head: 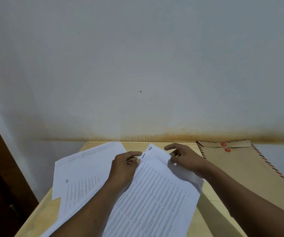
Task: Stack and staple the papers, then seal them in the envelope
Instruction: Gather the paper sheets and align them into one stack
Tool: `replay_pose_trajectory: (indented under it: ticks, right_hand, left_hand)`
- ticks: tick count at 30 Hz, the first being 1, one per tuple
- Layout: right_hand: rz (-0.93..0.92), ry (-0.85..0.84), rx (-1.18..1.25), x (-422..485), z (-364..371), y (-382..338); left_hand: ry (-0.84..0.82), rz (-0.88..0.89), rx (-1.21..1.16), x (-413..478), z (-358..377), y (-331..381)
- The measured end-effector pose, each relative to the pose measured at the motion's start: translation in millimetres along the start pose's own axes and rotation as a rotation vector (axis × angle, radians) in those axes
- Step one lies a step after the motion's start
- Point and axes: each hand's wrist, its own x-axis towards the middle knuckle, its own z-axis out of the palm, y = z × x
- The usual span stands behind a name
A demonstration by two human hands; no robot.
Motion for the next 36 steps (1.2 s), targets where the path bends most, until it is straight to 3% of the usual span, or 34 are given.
replay_pose_trajectory:
  ticks: [6, 13, 21, 36]
  right_hand:
    - [-0.037, -0.113, 0.130, -9, 3, -16]
    - [-0.223, 0.008, -0.017, -10, 8, -19]
    - [-0.190, 0.134, -0.041, -3, 16, -4]
    - [-0.160, 0.146, -0.029, -3, 25, -3]
  left_hand:
    - [-0.004, 0.066, 0.029, 2, 3, 18]
    - [0.013, 0.111, 0.063, 3, 4, 28]
    - [0.041, 0.136, 0.062, 1, 6, 28]
    - [0.037, 0.049, 0.072, -1, -2, 24]
